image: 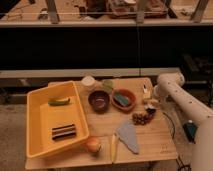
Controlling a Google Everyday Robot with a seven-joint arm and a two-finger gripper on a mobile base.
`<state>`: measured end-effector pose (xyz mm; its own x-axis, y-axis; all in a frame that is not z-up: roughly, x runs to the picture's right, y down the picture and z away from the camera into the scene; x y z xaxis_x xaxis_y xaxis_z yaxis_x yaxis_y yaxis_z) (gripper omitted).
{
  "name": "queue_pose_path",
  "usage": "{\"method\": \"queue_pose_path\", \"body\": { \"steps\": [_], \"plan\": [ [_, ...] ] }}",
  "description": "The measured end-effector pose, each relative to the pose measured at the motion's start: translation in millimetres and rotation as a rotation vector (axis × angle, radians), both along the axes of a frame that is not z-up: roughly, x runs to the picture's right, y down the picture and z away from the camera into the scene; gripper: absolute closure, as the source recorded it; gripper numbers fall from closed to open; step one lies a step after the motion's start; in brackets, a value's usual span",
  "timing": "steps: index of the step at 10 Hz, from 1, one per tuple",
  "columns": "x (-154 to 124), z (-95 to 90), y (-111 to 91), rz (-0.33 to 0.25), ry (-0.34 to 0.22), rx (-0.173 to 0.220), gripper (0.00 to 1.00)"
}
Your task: Wipe purple bowl with brush
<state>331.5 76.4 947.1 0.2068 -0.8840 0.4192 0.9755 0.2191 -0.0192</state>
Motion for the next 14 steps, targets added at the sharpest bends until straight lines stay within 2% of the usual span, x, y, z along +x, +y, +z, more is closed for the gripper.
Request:
{"method": "queue_pose_path", "body": {
  "steps": [2, 5, 7, 11, 14],
  "plan": [
    [0, 1.9, -1, 0.014, -0.006, 0.014, 0.20],
    [-14, 6.8, -5, -0.006, -0.034, 0.017, 0.20],
    [-22, 11.3, -6, -0.022, -0.045, 0.005, 0.22],
    [-31, 19.9, 1, -0.050, -0.055, -0.042, 0.59],
    [-30, 15.8, -1, -0.048, -0.055, -0.039, 0.89]
  ]
}}
